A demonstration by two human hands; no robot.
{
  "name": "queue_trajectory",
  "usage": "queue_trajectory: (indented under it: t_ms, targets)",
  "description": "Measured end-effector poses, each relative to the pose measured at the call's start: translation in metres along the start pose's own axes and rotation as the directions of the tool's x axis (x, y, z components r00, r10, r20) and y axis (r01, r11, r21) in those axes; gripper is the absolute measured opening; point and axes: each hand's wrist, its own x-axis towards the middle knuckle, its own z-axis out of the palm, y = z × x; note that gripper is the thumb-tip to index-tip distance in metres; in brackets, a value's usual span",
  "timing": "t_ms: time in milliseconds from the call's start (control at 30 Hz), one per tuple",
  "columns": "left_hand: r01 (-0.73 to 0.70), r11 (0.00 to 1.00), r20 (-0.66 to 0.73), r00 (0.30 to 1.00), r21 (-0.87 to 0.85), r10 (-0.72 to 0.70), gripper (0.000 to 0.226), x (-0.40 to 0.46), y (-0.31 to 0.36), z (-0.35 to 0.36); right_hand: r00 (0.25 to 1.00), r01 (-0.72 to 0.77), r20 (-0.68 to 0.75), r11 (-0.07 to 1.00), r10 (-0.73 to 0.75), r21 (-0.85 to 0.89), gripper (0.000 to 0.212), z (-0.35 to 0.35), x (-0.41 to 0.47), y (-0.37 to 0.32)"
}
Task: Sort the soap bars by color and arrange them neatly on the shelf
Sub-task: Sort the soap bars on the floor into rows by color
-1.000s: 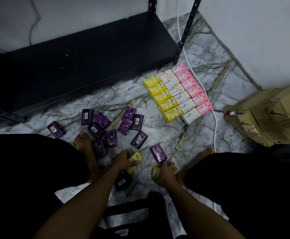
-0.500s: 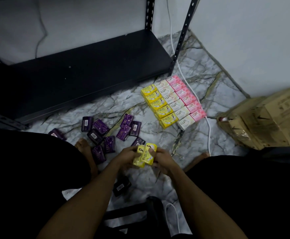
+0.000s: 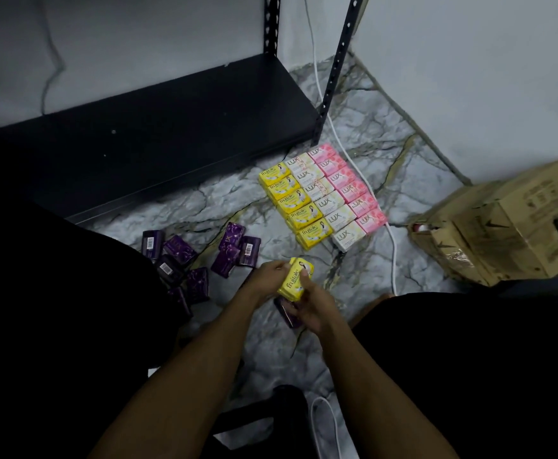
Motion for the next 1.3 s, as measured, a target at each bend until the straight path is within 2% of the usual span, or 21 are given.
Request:
queue_trajectory:
  t_ms: [100,233,333,433,567,667,767,867,967,1033,1200,1300]
  targets:
    - [-0.045,0.998,0.008,0.999,0.037,0.045,0.025,0.005,0.025,0.013,1.0,0.014,-0.022,0.992,-0.011,0.127,0.033,-0.003,0.011,-0.018]
    - [-0.102,0.98,-0.033,0.994,0.172,0.109,0.045,0.028,0.04,0.021,0.994,0.054,-0.1,0.979,-0.035,0.197,0.038,-0.007,0.037,-0.036]
    - [-0.15,0.943,-0.061,0.983,0.298,0.175,0.031,0.042,0.057,0.02,0.979,0.095,-0.195,0.972,-0.053,0.214,0.04,-0.016,0.06,-0.045]
    - [-0.208,0.877,-0.078,0.961,0.433,0.267,0.033,0.062,0.067,0.017,0.952,0.117,-0.304,0.967,-0.043,0.227,0.036,-0.023,0.085,-0.052]
    - [-0.274,0.719,-0.07,0.91,0.639,0.41,0.047,0.084,0.072,0.017,0.895,0.145,-0.443,0.969,-0.044,0.197,0.023,-0.024,0.107,-0.057]
    - [-0.3,0.513,-0.001,0.863,0.804,0.505,0.061,0.099,0.072,0.015,0.848,0.175,-0.523,0.976,-0.083,0.129,0.028,-0.019,0.12,-0.057]
    - [-0.29,0.393,0.063,0.865,0.873,0.498,0.069,0.114,0.069,0.014,0.773,0.162,-0.618,0.987,-0.142,-0.024,0.036,-0.012,0.132,-0.057]
    - [-0.296,0.307,0.144,0.89,0.905,0.432,0.072,0.128,0.056,0.011,0.709,0.11,-0.682,0.983,-0.18,-0.145,0.045,-0.001,0.132,-0.066]
    - [-0.296,0.302,0.148,0.891,0.906,0.429,0.073,0.133,0.044,0.01,0.672,0.019,-0.724,0.98,-0.158,-0.197,0.055,0.006,0.135,-0.075]
    - [-0.299,0.301,0.143,0.884,0.906,0.445,0.073,0.134,0.043,0.011,0.663,0.0,-0.738,0.987,-0.122,-0.163,0.06,0.008,0.137,-0.079]
    - [-0.342,0.304,0.171,0.865,0.889,0.471,0.07,0.136,0.042,0.006,0.671,0.027,-0.731,0.989,-0.126,-0.145,0.057,0.011,0.136,-0.077]
    - [-0.386,0.35,0.169,0.841,0.854,0.514,0.068,0.125,0.039,0.002,0.696,0.039,-0.703,0.985,-0.147,-0.168,0.066,0.01,0.136,-0.075]
